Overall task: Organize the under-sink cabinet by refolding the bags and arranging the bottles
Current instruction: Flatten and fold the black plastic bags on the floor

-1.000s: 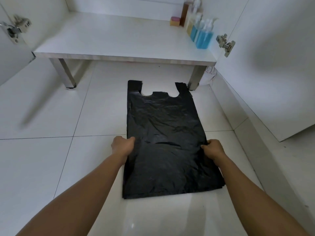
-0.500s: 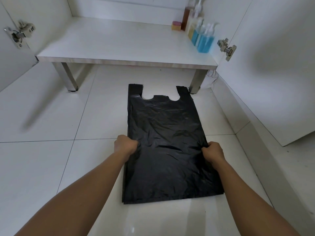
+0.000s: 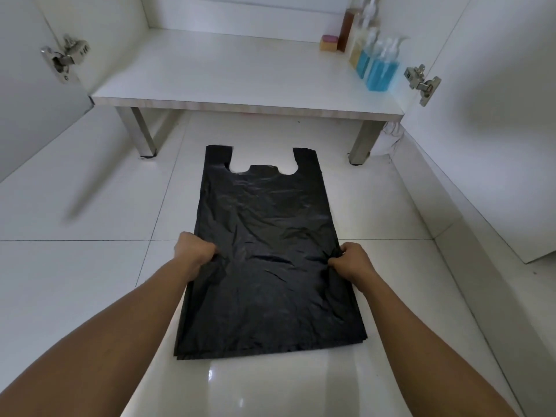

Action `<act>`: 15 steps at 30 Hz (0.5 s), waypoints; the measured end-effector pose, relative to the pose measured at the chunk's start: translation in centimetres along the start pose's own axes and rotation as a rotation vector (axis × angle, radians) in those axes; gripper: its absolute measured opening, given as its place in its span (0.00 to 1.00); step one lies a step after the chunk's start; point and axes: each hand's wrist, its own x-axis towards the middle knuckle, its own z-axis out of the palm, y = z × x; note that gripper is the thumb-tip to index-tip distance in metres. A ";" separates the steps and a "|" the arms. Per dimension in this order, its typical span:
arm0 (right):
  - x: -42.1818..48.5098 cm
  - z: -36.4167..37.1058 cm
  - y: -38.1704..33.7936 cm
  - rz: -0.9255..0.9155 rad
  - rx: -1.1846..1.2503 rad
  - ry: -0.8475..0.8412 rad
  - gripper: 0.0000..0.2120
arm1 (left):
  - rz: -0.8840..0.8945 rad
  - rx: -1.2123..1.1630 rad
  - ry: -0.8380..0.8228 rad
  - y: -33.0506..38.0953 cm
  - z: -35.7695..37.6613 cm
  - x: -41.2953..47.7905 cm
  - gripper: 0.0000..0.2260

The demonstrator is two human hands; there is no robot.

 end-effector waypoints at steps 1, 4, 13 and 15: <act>0.0 0.4 -0.8 -0.006 -0.038 -0.048 0.08 | -0.012 0.019 0.014 -0.6 -1.0 0.1 0.21; -0.1 1.4 -2.6 0.012 -0.181 -0.222 0.12 | -0.057 0.045 0.006 -2.3 -3.5 0.7 0.18; -0.2 2.2 -3.3 -0.026 -0.484 -0.161 0.14 | -0.013 0.235 -0.022 -4.9 -6.2 1.1 0.17; -0.5 2.0 -3.1 -0.005 -0.515 -0.166 0.15 | 0.011 0.360 -0.037 -5.1 -6.4 1.1 0.18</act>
